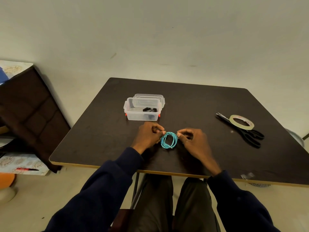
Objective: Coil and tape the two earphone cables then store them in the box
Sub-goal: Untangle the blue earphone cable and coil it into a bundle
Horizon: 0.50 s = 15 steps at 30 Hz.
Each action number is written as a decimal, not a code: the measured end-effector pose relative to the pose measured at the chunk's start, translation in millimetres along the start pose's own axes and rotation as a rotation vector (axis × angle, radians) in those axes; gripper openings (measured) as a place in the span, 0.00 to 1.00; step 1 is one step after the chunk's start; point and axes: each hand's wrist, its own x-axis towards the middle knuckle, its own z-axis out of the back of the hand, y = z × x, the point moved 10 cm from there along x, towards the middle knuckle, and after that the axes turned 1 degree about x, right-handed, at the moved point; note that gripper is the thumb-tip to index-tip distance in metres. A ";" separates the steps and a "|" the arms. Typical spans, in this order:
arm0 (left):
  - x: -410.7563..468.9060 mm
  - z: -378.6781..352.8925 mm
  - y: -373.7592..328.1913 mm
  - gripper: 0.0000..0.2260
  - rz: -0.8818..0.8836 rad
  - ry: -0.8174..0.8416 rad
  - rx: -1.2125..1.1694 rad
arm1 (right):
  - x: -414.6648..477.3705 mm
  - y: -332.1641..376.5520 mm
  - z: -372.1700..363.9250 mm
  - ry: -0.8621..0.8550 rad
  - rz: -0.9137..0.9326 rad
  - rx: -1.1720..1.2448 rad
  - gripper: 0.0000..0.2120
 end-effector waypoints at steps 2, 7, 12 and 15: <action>-0.5 -1.8 -3.7 0.08 -0.018 0.014 0.004 | -1.1 7.3 -0.9 -0.013 0.031 -0.017 0.07; 4.4 -11.2 -21.8 0.17 -0.103 0.068 0.187 | 1.4 18.5 -8.4 0.007 0.082 -0.168 0.19; 7.7 -13.7 -23.2 0.15 -0.114 0.063 0.247 | 6.8 25.6 -21.3 0.081 0.130 -0.233 0.18; 6.1 -11.1 -20.9 0.13 -0.107 0.033 0.250 | 6.1 22.8 -21.8 0.047 0.124 -0.224 0.15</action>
